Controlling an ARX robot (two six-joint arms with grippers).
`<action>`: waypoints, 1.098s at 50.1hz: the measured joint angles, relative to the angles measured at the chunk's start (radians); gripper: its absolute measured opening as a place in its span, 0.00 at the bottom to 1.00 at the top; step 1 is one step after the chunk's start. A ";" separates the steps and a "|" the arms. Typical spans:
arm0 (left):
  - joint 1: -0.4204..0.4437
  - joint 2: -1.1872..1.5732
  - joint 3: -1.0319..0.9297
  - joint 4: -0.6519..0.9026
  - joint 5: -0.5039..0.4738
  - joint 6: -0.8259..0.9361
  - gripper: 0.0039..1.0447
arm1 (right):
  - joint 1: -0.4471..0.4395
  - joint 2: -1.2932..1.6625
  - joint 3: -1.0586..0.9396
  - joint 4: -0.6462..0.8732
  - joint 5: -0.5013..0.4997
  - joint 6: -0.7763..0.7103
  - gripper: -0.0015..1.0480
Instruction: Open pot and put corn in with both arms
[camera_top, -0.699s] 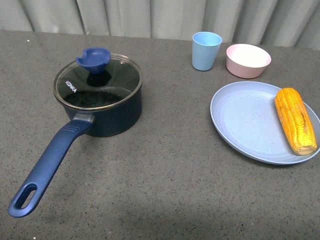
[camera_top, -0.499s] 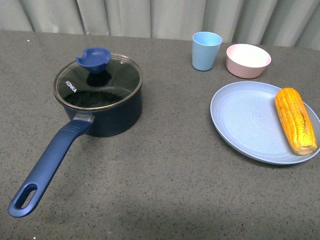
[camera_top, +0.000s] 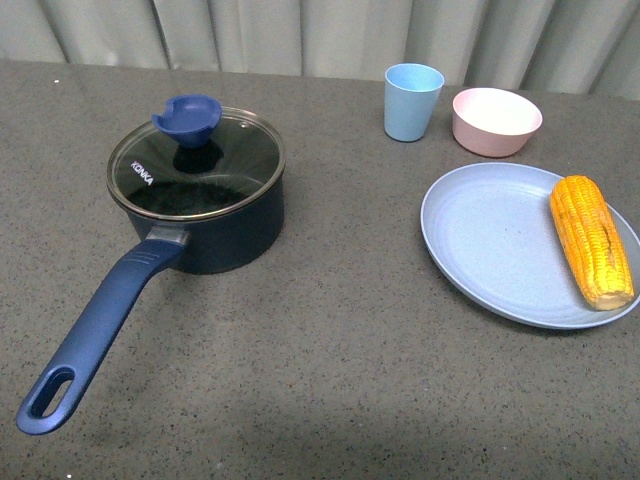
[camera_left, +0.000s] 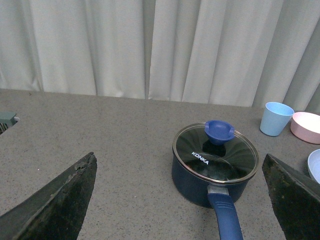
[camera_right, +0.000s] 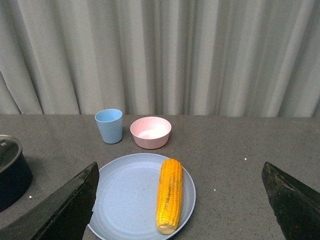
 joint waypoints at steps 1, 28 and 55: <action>0.000 0.000 0.000 0.000 0.000 0.000 0.94 | 0.000 0.000 0.000 0.000 0.000 0.000 0.91; 0.000 0.000 0.000 0.000 0.000 0.000 0.94 | 0.000 0.000 0.000 0.000 0.000 0.000 0.91; -0.031 0.011 0.004 -0.033 -0.100 -0.029 0.94 | 0.000 0.000 0.000 0.000 0.000 0.000 0.91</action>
